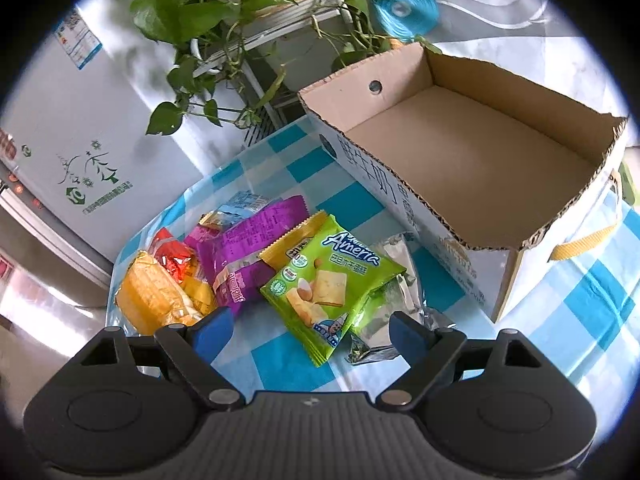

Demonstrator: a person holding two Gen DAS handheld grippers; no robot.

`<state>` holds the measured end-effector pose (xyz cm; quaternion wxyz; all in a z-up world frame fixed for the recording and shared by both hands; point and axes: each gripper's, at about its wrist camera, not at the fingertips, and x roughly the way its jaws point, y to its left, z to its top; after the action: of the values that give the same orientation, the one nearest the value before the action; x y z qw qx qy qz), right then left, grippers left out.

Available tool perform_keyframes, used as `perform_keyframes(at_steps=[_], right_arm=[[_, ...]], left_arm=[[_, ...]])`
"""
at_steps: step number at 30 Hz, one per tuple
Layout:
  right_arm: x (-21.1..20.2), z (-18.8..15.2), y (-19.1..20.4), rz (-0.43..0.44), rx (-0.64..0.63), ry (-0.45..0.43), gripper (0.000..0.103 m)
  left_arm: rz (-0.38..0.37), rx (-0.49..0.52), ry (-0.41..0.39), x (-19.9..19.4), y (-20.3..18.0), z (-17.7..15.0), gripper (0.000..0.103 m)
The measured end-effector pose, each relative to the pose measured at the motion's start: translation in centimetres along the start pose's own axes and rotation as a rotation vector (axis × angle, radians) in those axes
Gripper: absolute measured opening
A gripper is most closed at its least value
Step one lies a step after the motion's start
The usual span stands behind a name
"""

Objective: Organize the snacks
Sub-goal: 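Lower the left tool onto the blue snack bag and close on it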

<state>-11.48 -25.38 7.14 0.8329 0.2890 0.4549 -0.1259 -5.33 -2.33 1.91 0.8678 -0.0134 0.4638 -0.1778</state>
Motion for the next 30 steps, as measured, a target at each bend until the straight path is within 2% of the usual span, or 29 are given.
perform_keyframes(at_steps=[18,30], right_arm=[[0.3,0.2,-0.3,-0.038,0.051,0.013,0.094],[-0.2,0.3,-1.1,-0.01,0.121,0.016,0.095]], left_arm=[[-0.017,0.449,-0.009,0.4,-4.1,-3.2,0.102],[0.003,0.616,-0.039,2.1,-5.2,-5.1,0.102]])
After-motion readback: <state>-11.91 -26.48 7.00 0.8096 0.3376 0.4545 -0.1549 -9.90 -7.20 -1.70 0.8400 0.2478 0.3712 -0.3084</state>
